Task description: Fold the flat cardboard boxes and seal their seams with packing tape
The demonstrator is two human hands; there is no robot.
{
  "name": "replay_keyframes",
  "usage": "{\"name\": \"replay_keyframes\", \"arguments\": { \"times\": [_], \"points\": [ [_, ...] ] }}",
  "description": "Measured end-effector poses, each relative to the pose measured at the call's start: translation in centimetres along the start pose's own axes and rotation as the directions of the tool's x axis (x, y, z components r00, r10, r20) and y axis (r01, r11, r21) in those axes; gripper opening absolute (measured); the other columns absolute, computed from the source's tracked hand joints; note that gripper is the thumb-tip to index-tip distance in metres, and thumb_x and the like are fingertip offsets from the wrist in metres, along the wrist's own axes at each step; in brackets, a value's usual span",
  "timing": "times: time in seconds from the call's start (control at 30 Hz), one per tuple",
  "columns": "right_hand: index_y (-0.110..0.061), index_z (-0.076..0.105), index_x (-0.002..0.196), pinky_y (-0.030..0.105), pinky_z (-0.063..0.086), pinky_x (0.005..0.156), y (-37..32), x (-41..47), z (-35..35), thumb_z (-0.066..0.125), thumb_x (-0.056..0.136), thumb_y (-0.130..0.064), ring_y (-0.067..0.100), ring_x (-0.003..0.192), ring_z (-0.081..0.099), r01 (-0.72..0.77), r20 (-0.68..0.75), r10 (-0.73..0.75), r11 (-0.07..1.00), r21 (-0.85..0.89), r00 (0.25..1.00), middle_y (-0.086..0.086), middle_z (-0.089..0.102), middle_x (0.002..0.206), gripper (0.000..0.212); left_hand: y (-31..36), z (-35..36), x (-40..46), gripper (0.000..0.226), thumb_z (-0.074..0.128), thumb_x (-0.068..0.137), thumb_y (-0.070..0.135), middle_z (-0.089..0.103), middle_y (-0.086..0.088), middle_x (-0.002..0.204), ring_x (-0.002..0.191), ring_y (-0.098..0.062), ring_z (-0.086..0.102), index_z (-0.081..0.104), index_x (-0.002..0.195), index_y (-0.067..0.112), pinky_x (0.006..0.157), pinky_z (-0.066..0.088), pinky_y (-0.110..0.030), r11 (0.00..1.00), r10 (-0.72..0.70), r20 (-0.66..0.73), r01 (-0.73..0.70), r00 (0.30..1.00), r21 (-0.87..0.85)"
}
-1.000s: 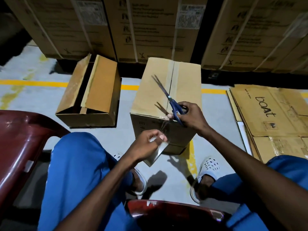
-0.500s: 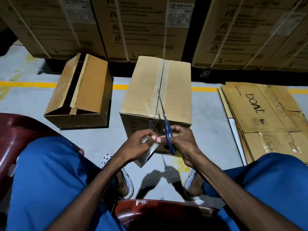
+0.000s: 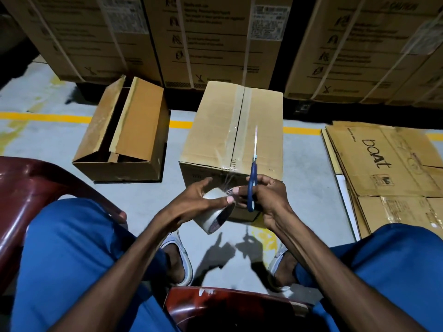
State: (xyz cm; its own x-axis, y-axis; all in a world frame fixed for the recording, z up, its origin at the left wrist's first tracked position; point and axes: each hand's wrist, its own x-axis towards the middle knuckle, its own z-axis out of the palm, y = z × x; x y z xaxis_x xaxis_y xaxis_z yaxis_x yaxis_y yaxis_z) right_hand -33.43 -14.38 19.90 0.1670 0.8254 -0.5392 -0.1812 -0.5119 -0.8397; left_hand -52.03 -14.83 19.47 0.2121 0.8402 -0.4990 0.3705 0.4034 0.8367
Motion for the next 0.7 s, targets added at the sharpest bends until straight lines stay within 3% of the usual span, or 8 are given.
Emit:
{"name": "replay_keyframes", "arguments": {
  "times": [0.07,0.13,0.3,0.4,0.53,0.7],
  "points": [
    [-0.006,0.063,0.084,0.050,0.063,0.073,-0.7,0.5,-0.5,0.085,0.061,0.014,0.030,0.062,0.069,0.001,-0.017,0.000,0.999,0.048,1.000,0.015,0.070,0.070,0.038,0.3,-0.1,-0.2,0.072,0.081,0.076,0.039,0.062,0.003,0.133,0.106,-0.005,0.061,0.055,0.139,0.019,0.073,0.046,-0.008,0.997,0.072,0.019,-0.072,0.997,-0.012],
    [-0.009,0.062,0.083,0.047,0.063,0.071,-1.1,0.7,-1.0,0.084,0.063,0.014,0.028,0.057,0.069,0.001,-0.020,0.001,0.997,0.076,1.000,0.011,0.069,0.065,0.038,0.4,-0.4,-0.2,0.051,0.082,0.071,0.039,0.074,-0.002,0.109,0.098,-0.018,0.070,0.070,0.116,0.018,0.074,0.054,-0.018,0.991,0.134,0.016,-0.133,0.991,-0.030],
    [-0.011,0.062,0.091,0.050,0.063,0.076,-1.3,1.2,-1.1,0.082,0.067,0.013,0.024,0.061,0.072,-0.014,-0.024,0.018,0.989,0.149,1.000,0.010,0.071,0.067,0.040,1.6,-3.0,0.5,0.047,0.088,0.061,0.053,0.076,-0.005,0.082,0.073,-0.014,0.070,0.076,0.083,0.014,0.066,0.053,-0.027,0.969,0.220,0.049,-0.225,0.974,0.104],
    [-0.009,0.063,0.097,0.051,0.062,0.077,-1.4,1.3,-0.6,0.081,0.070,0.013,0.025,0.064,0.073,-0.015,-0.023,0.019,0.986,0.163,1.000,0.011,0.072,0.070,0.039,2.0,-4.4,1.6,0.050,0.088,0.049,0.063,0.071,-0.004,0.066,0.060,-0.012,0.064,0.073,0.064,0.017,0.057,0.048,-0.024,0.965,0.211,0.117,-0.227,0.970,0.135],
    [-0.008,0.060,0.100,0.052,0.062,0.077,-2.4,2.9,-2.2,0.066,0.084,0.014,0.023,0.066,0.074,0.043,-0.136,-0.009,0.967,0.249,0.991,0.015,0.072,0.079,0.027,1.1,-5.6,2.3,0.081,0.077,0.037,0.085,0.073,-0.006,0.066,0.057,-0.014,0.065,0.075,0.068,0.011,0.054,0.047,-0.023,0.950,0.165,0.079,-0.180,0.983,0.255],
    [-0.008,0.059,0.098,0.046,0.063,0.062,-2.0,4.5,-4.3,0.058,0.090,0.013,0.023,0.069,0.076,0.049,-0.195,0.005,0.961,0.272,0.981,0.015,0.074,0.075,0.023,-0.3,-8.1,2.3,0.090,0.078,0.027,0.086,0.076,-0.006,0.076,0.067,-0.017,0.072,0.077,0.076,0.010,0.061,0.053,-0.023,0.956,0.115,0.103,-0.138,0.988,0.260]
  ]
}}
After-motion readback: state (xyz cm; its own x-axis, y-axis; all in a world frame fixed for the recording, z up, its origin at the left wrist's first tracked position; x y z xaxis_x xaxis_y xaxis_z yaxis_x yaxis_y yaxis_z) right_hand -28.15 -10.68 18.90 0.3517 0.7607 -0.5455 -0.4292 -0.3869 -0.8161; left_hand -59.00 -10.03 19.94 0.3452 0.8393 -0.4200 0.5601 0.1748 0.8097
